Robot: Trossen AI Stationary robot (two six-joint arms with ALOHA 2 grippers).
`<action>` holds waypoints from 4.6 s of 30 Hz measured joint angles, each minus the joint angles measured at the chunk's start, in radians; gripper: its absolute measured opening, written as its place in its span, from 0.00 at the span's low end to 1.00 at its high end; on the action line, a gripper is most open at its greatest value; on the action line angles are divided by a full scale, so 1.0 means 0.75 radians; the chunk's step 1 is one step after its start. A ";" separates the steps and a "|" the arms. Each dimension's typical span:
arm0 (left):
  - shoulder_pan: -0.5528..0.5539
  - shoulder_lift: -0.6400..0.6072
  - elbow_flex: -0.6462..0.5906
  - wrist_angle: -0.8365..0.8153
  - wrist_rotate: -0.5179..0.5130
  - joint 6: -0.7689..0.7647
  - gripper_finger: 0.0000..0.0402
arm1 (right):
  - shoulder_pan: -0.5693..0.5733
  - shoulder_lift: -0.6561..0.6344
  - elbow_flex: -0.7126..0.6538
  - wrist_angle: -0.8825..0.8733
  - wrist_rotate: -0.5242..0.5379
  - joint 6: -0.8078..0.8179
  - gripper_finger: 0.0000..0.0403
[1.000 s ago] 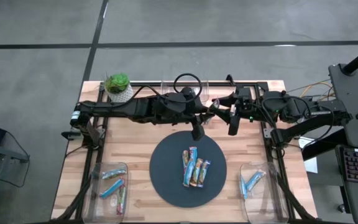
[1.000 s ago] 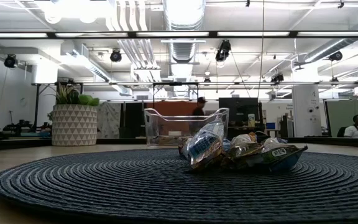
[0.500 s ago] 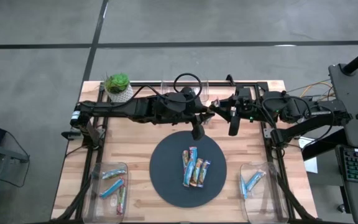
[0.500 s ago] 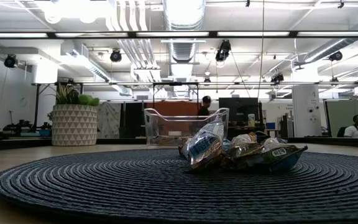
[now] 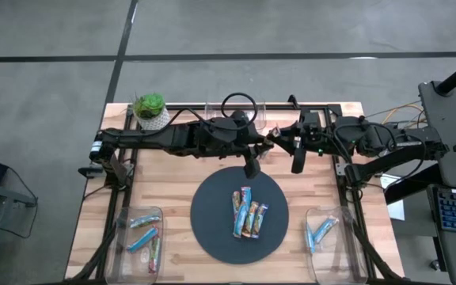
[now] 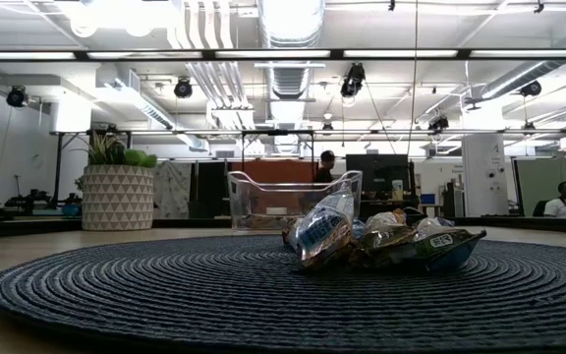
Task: Pick and place Granola Bars by type
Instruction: Put the yellow granola bar into the bottom right transparent bin
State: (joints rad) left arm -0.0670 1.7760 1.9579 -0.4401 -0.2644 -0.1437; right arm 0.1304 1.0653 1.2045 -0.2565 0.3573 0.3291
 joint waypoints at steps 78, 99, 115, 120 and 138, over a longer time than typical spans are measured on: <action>0.003 -0.275 -0.046 -0.521 -0.303 -0.020 0.46 | 0.443 -0.045 0.034 -0.910 -0.612 0.965 0.15; 0.003 -0.275 -0.046 -0.522 -0.302 -0.030 0.46 | 0.802 -0.037 -0.058 -0.990 -0.401 1.518 0.15; 0.003 -0.275 -0.046 -0.521 -0.302 -0.039 0.46 | 1.076 -0.037 -0.300 -0.975 -0.387 2.051 0.15; 0.003 -0.275 -0.046 -0.521 -0.302 -0.046 0.46 | 1.133 -0.037 -0.349 -0.973 -0.388 2.173 0.15; 0.003 -0.275 -0.046 -0.521 -0.302 -0.052 0.46 | 1.165 0.031 -0.379 -0.929 -0.392 2.249 0.15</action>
State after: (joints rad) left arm -0.0650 1.5700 1.9232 -0.8310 -0.4908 -0.1829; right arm 1.0039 1.0885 0.9199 -0.9534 0.0635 2.0159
